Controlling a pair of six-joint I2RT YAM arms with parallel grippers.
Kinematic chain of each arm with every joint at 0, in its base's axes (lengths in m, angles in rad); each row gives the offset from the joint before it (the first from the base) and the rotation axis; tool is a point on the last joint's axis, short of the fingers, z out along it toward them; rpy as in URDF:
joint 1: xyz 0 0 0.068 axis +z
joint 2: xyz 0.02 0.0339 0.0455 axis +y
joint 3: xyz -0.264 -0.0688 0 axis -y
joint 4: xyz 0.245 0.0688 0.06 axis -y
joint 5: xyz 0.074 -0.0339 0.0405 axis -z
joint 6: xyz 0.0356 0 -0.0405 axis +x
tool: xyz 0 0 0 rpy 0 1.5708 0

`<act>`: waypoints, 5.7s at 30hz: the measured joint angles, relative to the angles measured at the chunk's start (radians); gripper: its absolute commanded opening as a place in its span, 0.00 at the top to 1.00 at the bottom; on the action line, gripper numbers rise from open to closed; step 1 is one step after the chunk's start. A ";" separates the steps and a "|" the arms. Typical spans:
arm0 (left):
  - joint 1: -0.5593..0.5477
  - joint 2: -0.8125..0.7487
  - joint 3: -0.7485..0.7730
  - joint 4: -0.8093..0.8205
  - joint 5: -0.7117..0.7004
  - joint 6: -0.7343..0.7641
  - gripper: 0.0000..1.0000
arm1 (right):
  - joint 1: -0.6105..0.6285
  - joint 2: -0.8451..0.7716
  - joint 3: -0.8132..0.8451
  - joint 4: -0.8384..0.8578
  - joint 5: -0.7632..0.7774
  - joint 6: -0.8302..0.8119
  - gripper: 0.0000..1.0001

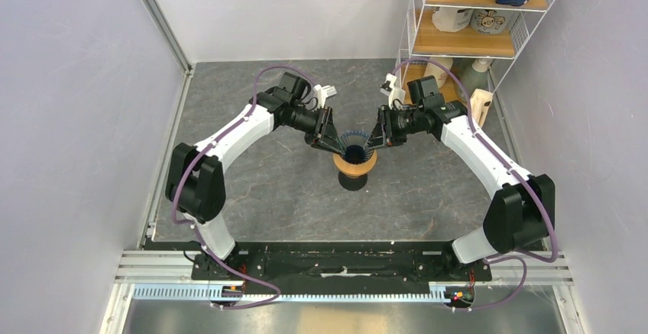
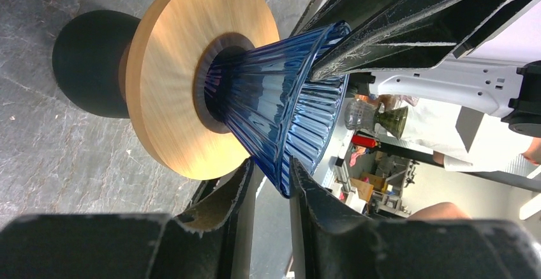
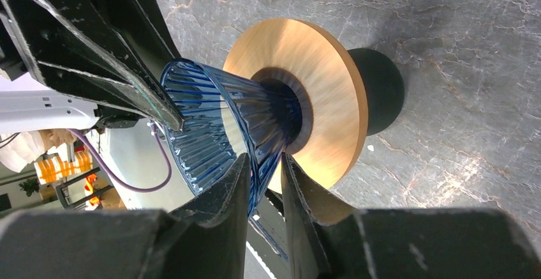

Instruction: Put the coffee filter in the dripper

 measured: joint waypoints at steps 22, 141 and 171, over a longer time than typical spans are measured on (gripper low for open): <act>0.007 0.027 0.002 0.019 0.036 -0.074 0.73 | -0.034 0.073 0.047 -0.037 -0.059 0.028 0.74; 0.198 -0.218 0.100 -0.008 -0.105 0.152 0.12 | -0.197 -0.367 0.158 -0.163 0.267 -0.190 0.18; 0.234 -0.237 -0.018 0.267 -0.167 0.067 0.12 | -0.507 0.062 0.022 0.174 0.867 -0.370 0.84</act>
